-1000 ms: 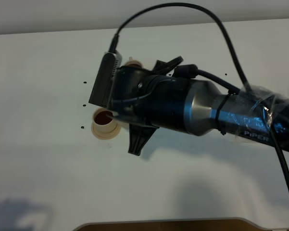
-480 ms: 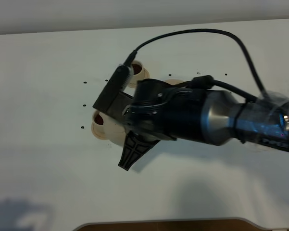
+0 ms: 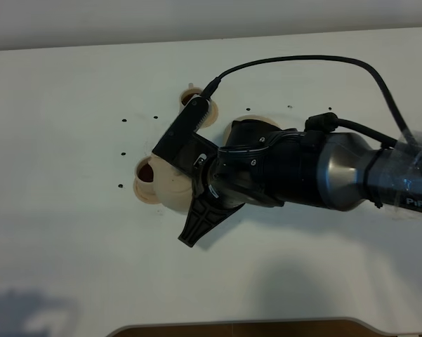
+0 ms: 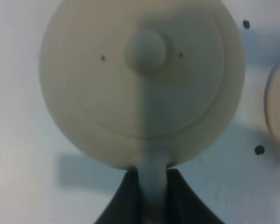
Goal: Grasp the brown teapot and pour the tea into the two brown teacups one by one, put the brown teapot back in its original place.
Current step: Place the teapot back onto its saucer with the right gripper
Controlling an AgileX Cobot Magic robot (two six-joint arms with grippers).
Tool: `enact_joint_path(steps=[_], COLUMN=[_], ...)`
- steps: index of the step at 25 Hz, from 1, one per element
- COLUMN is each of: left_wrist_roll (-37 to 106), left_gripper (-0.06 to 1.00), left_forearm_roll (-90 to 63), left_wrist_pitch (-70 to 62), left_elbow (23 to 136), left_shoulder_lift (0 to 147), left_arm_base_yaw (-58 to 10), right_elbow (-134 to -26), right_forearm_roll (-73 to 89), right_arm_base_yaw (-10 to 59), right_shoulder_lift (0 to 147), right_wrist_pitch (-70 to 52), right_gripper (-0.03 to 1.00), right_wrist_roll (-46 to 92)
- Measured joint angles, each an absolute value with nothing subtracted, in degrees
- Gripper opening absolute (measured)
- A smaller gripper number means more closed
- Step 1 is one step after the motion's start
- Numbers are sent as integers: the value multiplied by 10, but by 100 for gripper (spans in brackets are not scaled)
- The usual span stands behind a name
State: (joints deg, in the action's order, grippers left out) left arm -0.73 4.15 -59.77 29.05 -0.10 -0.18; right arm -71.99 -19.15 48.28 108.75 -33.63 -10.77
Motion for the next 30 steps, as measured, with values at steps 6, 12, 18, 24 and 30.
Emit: enact_joint_path(steps=[6, 12, 18, 24, 30], left_wrist_roll=[-8, -8, -8, -8, -8], left_gripper=[53, 53, 53, 53, 53], left_forearm_roll=[41, 41, 41, 41, 41], left_wrist_pitch=[-598, -598, -598, -598, -598], left_elbow=[290, 290, 290, 290, 290], left_shoulder_lift=[-1, -1, -1, -1, -1], left_arm_base_yaw=[-2, -2, -2, -2, -2], right_elbow=[-720, -720, -720, -720, -720], right_forearm_roll=[-218, -211, -186, -177, -175], right_arm_base_yaw=[470, 397, 340, 311, 294], right_shoulder_lift=[1034, 1020, 1048, 1106, 1135], right_wrist_pitch=[-341, -348, -305, -279, -264], right_gripper=[11, 11, 11, 11, 11], right_wrist_roll=[-108, -119, -120, -120, -120])
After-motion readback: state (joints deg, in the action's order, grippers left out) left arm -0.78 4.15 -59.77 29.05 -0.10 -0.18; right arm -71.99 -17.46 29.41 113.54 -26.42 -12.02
